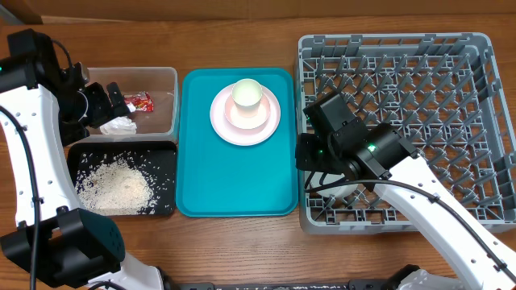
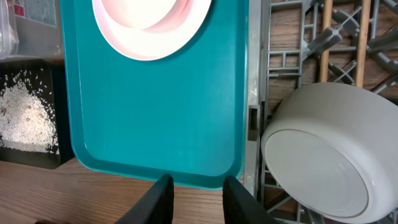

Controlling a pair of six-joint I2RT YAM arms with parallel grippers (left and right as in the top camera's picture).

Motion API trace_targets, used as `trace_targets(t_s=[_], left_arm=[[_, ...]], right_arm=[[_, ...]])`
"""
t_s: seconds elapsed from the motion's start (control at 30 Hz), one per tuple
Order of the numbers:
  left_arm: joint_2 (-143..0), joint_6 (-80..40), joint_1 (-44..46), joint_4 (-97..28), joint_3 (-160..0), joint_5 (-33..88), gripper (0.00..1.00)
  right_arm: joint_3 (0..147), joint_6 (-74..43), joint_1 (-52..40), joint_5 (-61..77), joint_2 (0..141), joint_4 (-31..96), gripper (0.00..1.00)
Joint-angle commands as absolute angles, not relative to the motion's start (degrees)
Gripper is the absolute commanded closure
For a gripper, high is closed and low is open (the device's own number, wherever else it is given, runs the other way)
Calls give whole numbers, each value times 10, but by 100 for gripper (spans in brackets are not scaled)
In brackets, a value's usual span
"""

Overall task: Sort waste into correct bins and load items into the dishwasher
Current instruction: 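Raise the right gripper and move it over the pink cup on the plate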

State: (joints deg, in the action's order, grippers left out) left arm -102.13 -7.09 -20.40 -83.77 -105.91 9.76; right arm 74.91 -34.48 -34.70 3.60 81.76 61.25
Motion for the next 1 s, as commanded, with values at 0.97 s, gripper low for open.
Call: trace_targets(t_s=[0.97], left_arm=[[-1019, -73, -206, -837, -1069, 95, 0]], right_arm=[[941, -167, -326, 109, 896, 653, 58]])
